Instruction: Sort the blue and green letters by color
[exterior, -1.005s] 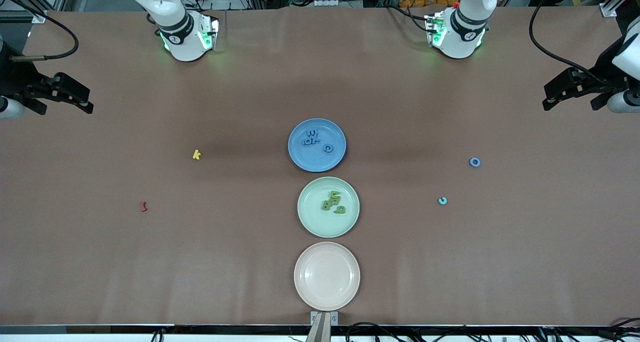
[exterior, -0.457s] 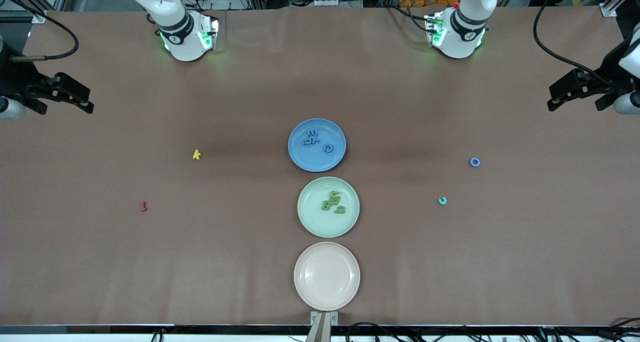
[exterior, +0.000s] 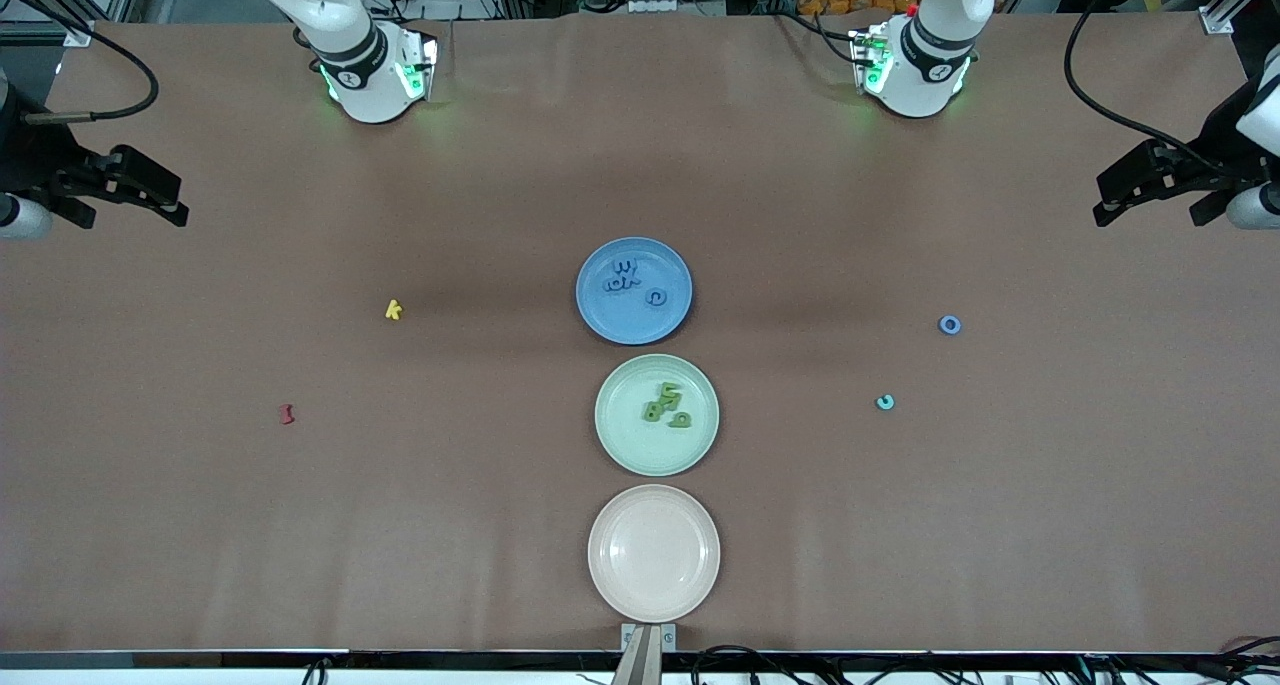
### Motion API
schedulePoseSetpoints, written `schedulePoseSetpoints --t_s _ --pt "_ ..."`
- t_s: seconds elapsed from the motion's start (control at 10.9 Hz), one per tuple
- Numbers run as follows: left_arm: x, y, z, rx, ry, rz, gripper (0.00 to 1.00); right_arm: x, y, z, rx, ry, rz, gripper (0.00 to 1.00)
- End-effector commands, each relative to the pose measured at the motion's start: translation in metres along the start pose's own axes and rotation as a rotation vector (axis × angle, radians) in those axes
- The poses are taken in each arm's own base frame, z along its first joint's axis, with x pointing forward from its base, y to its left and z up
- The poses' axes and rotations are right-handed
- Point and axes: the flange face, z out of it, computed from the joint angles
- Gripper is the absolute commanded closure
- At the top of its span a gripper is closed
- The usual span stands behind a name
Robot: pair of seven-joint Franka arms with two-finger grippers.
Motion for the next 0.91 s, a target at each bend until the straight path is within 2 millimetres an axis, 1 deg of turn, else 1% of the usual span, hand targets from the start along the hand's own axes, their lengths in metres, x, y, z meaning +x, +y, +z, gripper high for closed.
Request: schedulePoseSetpoints --t_s 0.0,0.18,0.82 --pt "-0.0049 -0.0015 -0.0082 -0.01 0.03 0.036 0.0 -0.0038 0.0014 0.0001 0.015 -0.006 -0.004 0.0" --pt "-0.0029 -0.0029 -0.0069 -0.006 0.029 0.078 0.0 -0.0037 0.0022 0.0001 0.015 -0.006 -0.002 0.0" --pt "-0.0026 0.0031 -0.0044 -0.024 0.021 0.0 0.0 -0.0033 0.0033 0.0025 0.014 -0.012 0.001 0.0"
